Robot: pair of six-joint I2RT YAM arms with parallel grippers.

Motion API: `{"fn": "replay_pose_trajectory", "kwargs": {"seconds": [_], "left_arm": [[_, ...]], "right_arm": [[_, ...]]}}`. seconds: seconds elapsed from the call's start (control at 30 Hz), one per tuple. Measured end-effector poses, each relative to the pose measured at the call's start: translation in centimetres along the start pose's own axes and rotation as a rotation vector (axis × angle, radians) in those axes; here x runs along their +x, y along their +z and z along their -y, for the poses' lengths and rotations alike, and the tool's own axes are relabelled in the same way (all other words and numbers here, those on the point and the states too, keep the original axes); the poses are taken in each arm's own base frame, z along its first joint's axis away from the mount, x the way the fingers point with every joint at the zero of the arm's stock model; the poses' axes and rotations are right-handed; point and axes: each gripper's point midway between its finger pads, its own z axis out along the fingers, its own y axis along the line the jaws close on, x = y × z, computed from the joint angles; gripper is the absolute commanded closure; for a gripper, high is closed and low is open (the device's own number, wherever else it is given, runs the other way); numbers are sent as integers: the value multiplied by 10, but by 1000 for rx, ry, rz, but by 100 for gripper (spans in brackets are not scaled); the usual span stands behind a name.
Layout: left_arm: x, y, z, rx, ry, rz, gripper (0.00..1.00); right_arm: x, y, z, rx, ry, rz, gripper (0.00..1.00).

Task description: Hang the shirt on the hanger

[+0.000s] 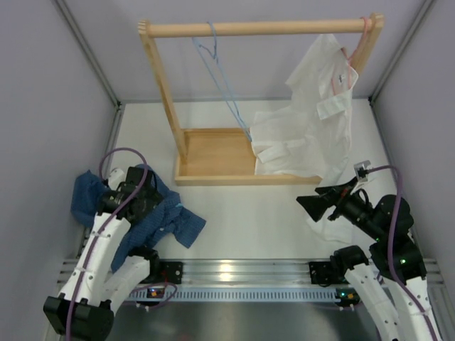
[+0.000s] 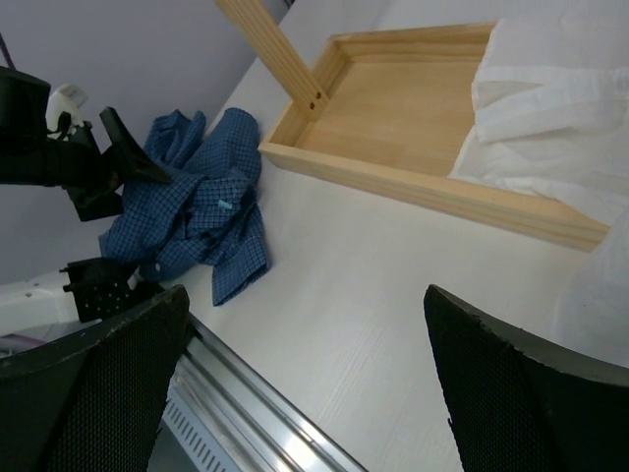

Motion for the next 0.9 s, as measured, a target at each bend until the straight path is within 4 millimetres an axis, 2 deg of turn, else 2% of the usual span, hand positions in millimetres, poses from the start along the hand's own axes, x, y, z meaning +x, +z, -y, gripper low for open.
{"fn": "replay_pose_trajectory", "kwargs": {"seconds": [0.03,0.07,0.1,0.13,0.33,0.43,0.5,0.57,0.67,0.7,0.73,0.8,0.87,0.9], "left_arm": [[0,2,1,-3,2,-3,20],[0,3,3,-2,-1,-5,38],[1,4,5,6,-1,-8,85],[1,4,8,16,-1,-12,100],[17,-2,38,193,79,-107,100],[29,-26,67,403,155,-193,100],[31,-56,88,562,210,-243,100],[21,-102,113,760,284,-244,100],[-5,-193,145,1074,395,-181,100],[-13,-219,151,1158,419,-160,100],[-22,-256,159,1283,464,-139,100],[-32,-307,163,1457,537,-110,100],[-36,-337,165,1577,604,-90,100],[-34,-345,165,1622,636,-93,100]], "right_arm": [[-2,-1,-2,-9,-2,11,0],[-4,-1,-4,-17,-3,18,1],[-5,-1,-6,-25,-3,22,1],[-5,-1,-6,-29,-4,25,1],[-2,1,-5,-31,0,18,0],[-1,1,-5,-35,-2,15,1],[0,2,-5,-39,-4,9,1],[2,4,-4,-42,-5,-8,0],[5,9,-1,-37,-4,-34,1],[5,10,0,-35,-6,-40,1],[6,11,1,-34,-10,-46,1],[7,12,1,-36,-24,-52,1],[4,10,-2,-50,-45,-48,1],[2,9,-4,-58,-56,-45,1]]}}
